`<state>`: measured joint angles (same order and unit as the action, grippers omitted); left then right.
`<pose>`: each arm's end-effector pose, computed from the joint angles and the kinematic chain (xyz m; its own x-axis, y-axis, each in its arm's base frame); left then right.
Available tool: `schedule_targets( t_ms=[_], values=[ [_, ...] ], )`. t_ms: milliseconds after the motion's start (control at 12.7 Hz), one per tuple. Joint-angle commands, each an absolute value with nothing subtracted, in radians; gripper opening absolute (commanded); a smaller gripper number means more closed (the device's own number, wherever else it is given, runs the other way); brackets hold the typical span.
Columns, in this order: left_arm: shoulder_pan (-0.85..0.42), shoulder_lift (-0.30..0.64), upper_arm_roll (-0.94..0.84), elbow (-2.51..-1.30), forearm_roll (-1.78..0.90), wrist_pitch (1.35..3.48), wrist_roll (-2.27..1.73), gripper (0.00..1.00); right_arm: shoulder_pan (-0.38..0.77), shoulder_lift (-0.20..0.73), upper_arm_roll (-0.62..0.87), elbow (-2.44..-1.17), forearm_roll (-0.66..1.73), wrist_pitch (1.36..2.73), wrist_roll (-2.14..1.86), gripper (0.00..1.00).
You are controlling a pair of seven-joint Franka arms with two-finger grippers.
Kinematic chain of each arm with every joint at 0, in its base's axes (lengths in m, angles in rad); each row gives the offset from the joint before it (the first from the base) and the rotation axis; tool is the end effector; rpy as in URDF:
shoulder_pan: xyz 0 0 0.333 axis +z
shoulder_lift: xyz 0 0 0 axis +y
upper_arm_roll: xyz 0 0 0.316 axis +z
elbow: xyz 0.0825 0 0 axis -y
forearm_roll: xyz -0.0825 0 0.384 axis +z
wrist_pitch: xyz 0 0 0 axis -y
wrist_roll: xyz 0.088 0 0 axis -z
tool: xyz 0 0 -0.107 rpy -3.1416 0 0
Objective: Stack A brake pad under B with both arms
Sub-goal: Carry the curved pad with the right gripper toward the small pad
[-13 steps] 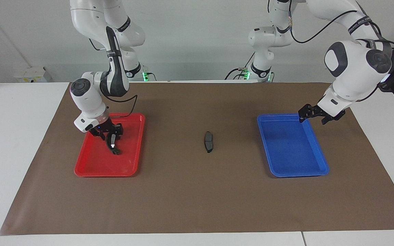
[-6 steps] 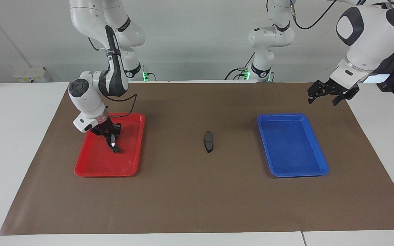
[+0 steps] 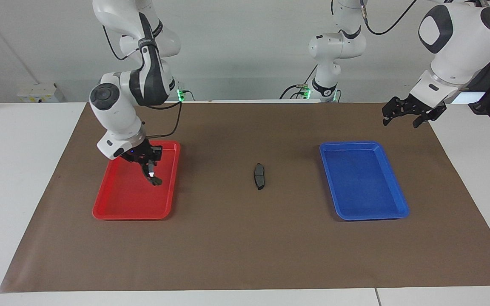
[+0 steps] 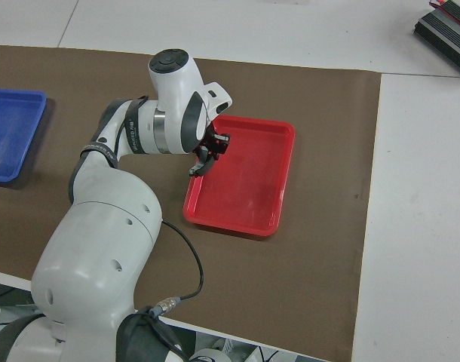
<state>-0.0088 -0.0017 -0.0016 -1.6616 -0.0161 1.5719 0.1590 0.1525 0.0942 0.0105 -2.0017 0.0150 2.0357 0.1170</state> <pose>0.5500 -0.0074 0.5828 0.9821 -0.1685 -0.0842 -0.1666 -0.9856 0.0298 0.5593 0.0927 0.4066 0.9974 0.0390 -0.0614 0.0386 -0.9992 -0.0068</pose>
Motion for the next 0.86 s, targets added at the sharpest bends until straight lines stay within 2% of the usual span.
schedule_targets(
  t_ms=[0,236,550,786],
  values=[
    [-0.003,-0.023,-0.006,-1.677,-0.002,1.554,0.115,1.00,0.273,0.135,0.012,-1.924,0.008,2.035,0.230,0.00],
    [-0.003,-0.020,-0.006,-1.671,0.025,1.554,0.101,1.00,0.398,0.198,0.012,-1.820,0.009,2.020,0.433,0.00],
    [-0.003,-0.020,-0.008,-1.666,0.023,1.557,0.020,1.00,0.540,0.438,0.012,-1.534,0.006,1.959,0.702,0.00],
    [-0.003,-0.020,-0.008,-1.667,0.020,1.555,0.017,1.00,0.583,0.474,0.012,-1.537,0.018,2.009,0.706,0.00]
  ],
)
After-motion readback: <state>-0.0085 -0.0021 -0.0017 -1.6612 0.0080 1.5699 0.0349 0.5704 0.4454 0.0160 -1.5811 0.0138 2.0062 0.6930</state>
